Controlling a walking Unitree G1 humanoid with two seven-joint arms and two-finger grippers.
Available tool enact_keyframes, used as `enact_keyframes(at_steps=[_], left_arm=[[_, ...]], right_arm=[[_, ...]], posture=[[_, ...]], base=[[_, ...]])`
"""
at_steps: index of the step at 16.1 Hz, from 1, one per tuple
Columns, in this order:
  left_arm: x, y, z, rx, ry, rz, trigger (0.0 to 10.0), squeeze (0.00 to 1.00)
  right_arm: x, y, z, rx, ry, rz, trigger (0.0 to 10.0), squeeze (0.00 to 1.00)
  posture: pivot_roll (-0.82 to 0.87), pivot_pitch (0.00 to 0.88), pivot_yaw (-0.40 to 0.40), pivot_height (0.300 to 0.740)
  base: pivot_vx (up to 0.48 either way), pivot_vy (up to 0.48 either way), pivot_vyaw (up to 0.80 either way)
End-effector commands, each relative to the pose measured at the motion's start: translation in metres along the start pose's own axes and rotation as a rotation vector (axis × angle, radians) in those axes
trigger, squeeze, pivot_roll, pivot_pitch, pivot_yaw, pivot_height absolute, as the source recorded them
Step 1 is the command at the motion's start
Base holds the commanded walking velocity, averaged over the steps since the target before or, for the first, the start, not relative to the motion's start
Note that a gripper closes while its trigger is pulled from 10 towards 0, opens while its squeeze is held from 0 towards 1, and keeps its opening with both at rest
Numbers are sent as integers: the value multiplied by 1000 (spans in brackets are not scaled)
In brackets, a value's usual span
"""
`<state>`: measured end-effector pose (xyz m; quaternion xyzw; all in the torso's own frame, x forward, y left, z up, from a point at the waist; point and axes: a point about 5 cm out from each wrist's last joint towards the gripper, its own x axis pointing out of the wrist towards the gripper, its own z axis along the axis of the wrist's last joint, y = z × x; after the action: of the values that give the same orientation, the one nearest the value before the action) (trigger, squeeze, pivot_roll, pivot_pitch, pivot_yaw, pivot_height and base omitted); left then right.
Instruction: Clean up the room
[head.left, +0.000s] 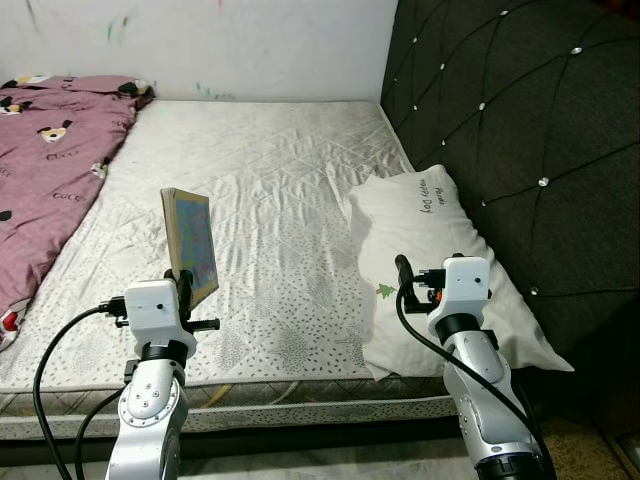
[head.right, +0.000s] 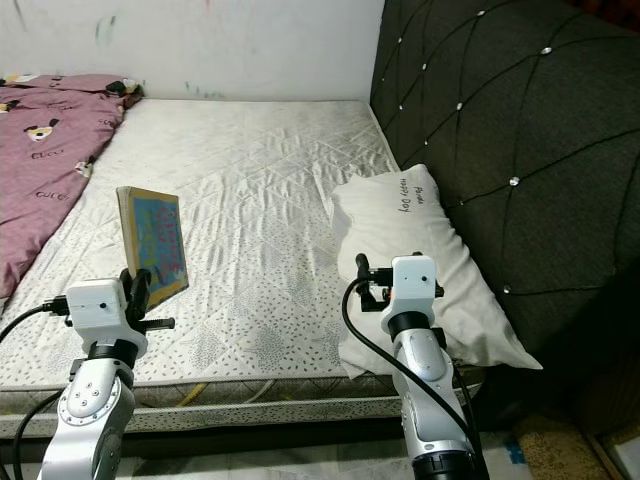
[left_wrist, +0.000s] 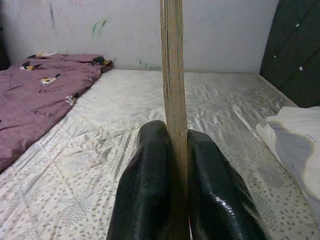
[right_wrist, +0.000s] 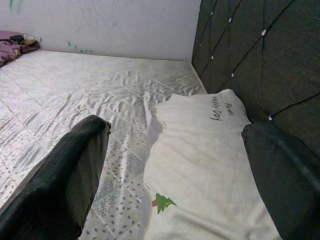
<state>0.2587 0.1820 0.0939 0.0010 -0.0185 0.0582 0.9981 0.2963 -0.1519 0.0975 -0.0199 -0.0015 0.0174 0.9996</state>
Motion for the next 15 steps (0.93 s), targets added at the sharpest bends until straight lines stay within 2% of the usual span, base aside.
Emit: enact_keyframes(at_steps=[1,7,15], left_arm=[[2,-1,10,3,-48,-10,10000,0],[1,-1,10,5,-42,-19,10000,0],[2,-2,9,-5,-41,-27,10000,0]], right_arm=[[-1,-3,-3,4,16,-13,10000,0],[-1,-2,-3,15,19,-22,10000,0],[-1,-4,-3,10,20,-25,10000,0]], posture=[[35,14,-7,740],[37,22,-3,740],[32,26,-6,740]], base=[[0,0,0],[0,0,0],[282,0,0]])
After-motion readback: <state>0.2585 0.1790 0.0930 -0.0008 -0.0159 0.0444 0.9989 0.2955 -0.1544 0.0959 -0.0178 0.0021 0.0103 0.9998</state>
